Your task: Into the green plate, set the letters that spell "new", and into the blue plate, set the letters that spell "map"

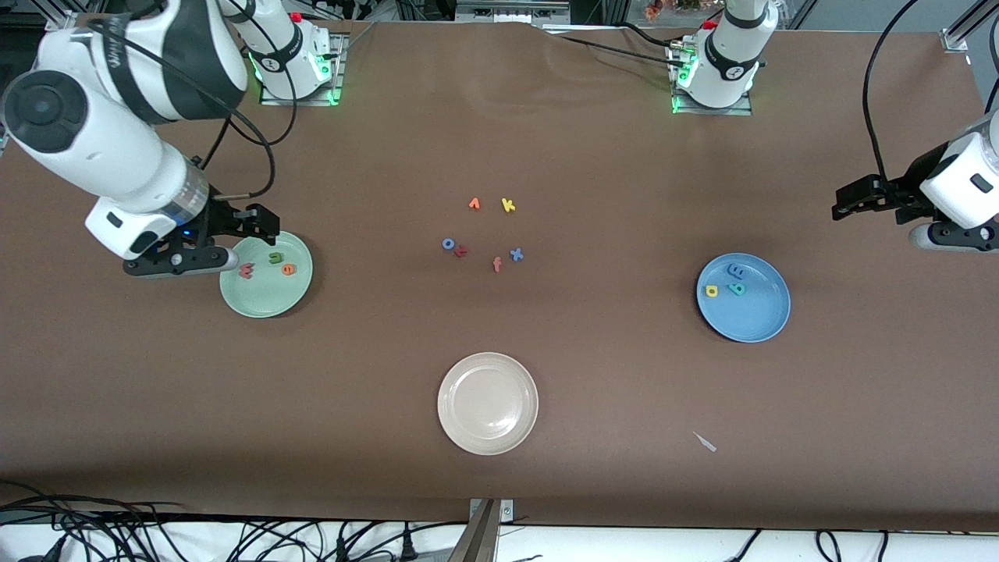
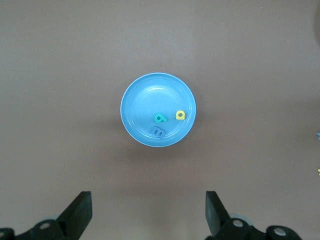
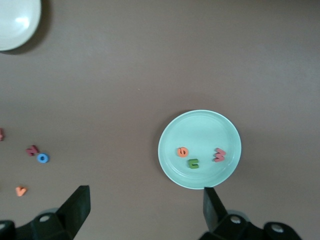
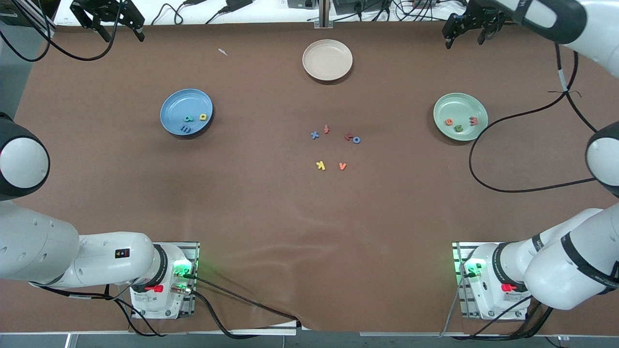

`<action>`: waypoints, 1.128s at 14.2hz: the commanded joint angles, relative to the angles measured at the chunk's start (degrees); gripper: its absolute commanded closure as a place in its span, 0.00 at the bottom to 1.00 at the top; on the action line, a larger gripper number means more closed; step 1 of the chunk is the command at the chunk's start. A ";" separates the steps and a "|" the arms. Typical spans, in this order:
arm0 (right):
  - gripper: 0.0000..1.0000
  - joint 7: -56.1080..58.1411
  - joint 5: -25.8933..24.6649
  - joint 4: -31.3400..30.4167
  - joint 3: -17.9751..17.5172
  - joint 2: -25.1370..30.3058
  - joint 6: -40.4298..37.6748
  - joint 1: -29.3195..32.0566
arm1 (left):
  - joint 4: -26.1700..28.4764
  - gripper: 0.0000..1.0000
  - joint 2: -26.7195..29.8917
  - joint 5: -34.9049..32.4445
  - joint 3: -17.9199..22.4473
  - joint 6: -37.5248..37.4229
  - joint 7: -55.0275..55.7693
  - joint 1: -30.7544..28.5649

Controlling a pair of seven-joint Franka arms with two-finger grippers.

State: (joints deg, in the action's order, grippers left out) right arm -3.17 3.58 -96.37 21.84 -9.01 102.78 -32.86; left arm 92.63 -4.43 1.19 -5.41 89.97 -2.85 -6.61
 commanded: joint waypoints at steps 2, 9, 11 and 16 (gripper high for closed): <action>0.00 0.01 -1.20 -0.22 -15.06 4.78 -1.44 16.67 | -0.08 0.00 0.39 1.44 0.58 -0.58 -1.02 0.45; 0.00 2.64 -0.94 1.62 -17.96 8.92 -7.76 23.88 | -0.08 0.00 0.39 1.44 0.58 -0.58 -1.02 0.45; 0.00 1.86 -0.77 4.24 -21.22 8.92 -10.47 26.62 | -0.08 0.00 0.39 1.44 0.58 -0.58 -1.02 0.45; 0.00 1.59 -1.20 4.87 -21.23 8.84 -14.16 26.62 | -0.08 0.00 0.39 1.44 0.49 -0.58 -1.02 0.45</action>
State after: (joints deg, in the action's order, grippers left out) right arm -1.49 3.09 -92.84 1.72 -0.18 91.94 -7.50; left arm 92.63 -4.43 1.19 -5.42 89.97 -2.85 -6.60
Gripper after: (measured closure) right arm 0.000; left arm 0.000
